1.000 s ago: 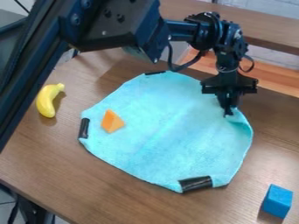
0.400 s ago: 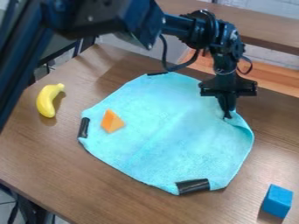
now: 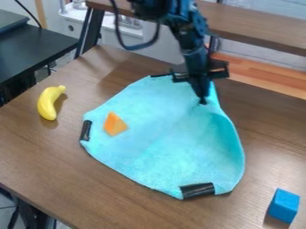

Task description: Fold the cloth from left to right

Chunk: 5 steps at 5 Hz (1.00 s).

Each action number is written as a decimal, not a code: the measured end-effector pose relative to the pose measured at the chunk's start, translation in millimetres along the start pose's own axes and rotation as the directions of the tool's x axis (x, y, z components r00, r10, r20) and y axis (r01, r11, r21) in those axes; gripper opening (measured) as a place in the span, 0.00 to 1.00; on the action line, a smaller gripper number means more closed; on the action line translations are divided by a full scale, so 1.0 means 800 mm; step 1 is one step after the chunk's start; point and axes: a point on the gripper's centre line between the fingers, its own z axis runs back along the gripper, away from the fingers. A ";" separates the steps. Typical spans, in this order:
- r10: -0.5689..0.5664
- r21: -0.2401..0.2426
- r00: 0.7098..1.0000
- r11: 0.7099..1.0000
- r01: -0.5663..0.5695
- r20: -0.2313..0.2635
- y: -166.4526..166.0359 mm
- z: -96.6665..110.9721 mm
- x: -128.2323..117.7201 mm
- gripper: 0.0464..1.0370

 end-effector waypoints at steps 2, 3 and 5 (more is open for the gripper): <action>0.067 0.034 0.995 0.997 -0.065 -0.076 0.107 0.033 -0.032 0.00; 0.099 0.028 0.993 0.995 -0.097 -0.071 0.143 0.061 -0.040 0.00; 0.164 -0.007 0.985 0.986 -0.165 -0.060 0.194 0.115 -0.055 0.00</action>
